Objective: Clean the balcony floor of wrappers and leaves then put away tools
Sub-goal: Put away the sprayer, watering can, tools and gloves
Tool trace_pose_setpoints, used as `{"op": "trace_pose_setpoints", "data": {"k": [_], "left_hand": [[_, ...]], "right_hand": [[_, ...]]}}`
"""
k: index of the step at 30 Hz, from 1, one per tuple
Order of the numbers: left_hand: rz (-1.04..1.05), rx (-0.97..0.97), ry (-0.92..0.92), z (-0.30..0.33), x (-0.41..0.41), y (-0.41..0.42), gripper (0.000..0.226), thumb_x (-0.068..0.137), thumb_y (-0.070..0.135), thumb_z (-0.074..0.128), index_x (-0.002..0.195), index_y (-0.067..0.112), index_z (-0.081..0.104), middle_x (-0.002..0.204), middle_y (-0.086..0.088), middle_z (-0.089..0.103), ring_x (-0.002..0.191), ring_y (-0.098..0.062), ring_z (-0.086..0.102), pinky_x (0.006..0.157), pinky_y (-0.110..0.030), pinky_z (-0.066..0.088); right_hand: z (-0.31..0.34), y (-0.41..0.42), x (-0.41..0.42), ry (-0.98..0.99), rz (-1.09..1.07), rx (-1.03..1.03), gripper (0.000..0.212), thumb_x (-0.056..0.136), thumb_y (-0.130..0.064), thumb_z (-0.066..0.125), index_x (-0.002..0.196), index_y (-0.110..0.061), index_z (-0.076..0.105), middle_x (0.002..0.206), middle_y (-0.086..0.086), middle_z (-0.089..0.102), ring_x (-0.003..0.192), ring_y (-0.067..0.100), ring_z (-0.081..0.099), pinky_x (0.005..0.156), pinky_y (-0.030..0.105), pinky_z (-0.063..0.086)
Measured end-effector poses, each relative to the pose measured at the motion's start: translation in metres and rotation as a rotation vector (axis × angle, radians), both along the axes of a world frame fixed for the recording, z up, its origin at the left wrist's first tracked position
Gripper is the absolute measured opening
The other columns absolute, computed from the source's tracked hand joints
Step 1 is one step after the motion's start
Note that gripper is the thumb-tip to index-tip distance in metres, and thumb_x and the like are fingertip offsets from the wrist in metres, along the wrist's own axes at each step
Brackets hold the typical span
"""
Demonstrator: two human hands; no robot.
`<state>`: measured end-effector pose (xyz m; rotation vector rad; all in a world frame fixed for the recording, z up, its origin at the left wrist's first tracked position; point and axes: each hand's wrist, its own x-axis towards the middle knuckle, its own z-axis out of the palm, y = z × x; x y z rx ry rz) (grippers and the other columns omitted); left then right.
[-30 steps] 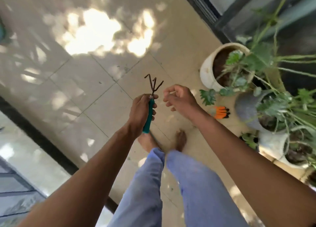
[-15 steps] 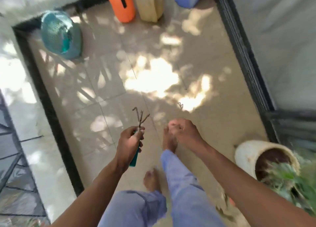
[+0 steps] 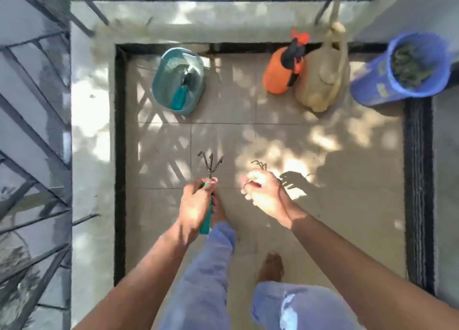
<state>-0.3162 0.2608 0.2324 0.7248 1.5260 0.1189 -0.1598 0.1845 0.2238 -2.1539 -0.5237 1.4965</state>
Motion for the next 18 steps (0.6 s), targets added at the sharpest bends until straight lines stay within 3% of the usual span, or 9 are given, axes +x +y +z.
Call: {"op": "trace_pose_setpoints", "data": {"k": [3, 6, 8, 10, 14, 18], "left_hand": [[0.094, -0.028, -0.051, -0.004, 0.002, 0.066, 0.008, 0.101, 0.008, 0.056, 0.096, 0.010, 0.063, 0.068, -0.007, 0.053, 0.045, -0.013, 0.047, 0.044, -0.021, 0.040], [0.201, -0.034, -0.110, -0.014, 0.008, 0.121, 0.005, 0.101, 0.008, 0.055, 0.102, 0.009, 0.059, 0.076, -0.009, 0.056, 0.055, -0.014, 0.051, 0.050, -0.023, 0.042], [0.206, -0.024, -0.111, -0.025, 0.013, 0.151, 0.005, 0.102, 0.012, 0.056, 0.103, 0.010, 0.060, 0.080, -0.008, 0.061, 0.062, -0.015, 0.055, 0.057, -0.026, 0.045], [0.192, -0.031, -0.098, -0.038, 0.017, 0.177, 0.009, 0.103, 0.014, 0.054, 0.099, 0.013, 0.062, 0.085, -0.008, 0.065, 0.065, -0.015, 0.058, 0.061, -0.028, 0.047], [0.238, -0.070, -0.099, -0.067, 0.023, 0.222, 0.009, 0.105, 0.018, 0.054, 0.097, 0.017, 0.057, 0.081, -0.005, 0.064, 0.055, -0.013, 0.054, 0.050, -0.023, 0.046], [0.233, -0.031, 0.026, -0.111, 0.025, 0.260, 0.008, 0.102, 0.011, 0.056, 0.098, 0.017, 0.054, 0.074, -0.006, 0.057, 0.038, -0.009, 0.046, 0.039, -0.016, 0.039]], "right_hand": [[-0.002, 0.072, -0.013, 0.049, 0.055, -0.017, 0.027, 0.085, -0.006, 0.061, 0.074, -0.029, 0.069, 0.073, -0.006, 0.068, 0.068, 0.012, 0.061, 0.059, 0.017, 0.041], [-0.010, 0.135, -0.018, 0.009, 0.145, -0.007, 0.014, 0.085, -0.005, 0.063, 0.076, -0.016, 0.064, 0.072, -0.002, 0.061, 0.063, 0.010, 0.054, 0.053, 0.012, 0.038], [-0.026, 0.170, -0.016, 0.012, 0.183, 0.019, 0.006, 0.082, -0.018, 0.063, 0.080, -0.022, 0.067, 0.079, -0.001, 0.066, 0.066, 0.010, 0.057, 0.063, 0.020, 0.044], [-0.042, 0.200, -0.009, 0.031, 0.239, 0.023, 0.012, 0.082, -0.021, 0.061, 0.086, -0.025, 0.071, 0.086, 0.002, 0.070, 0.072, 0.009, 0.062, 0.076, 0.027, 0.046], [-0.066, 0.254, 0.007, -0.086, 0.468, -0.044, 0.006, 0.080, -0.033, 0.060, 0.081, -0.032, 0.065, 0.093, -0.004, 0.070, 0.095, 0.025, 0.068, 0.085, 0.031, 0.050], [-0.108, 0.299, 0.025, -0.177, 0.643, 0.001, 0.029, 0.092, -0.024, 0.063, 0.121, -0.017, 0.064, 0.121, 0.008, 0.069, 0.113, 0.029, 0.063, 0.092, 0.032, 0.046]]}}
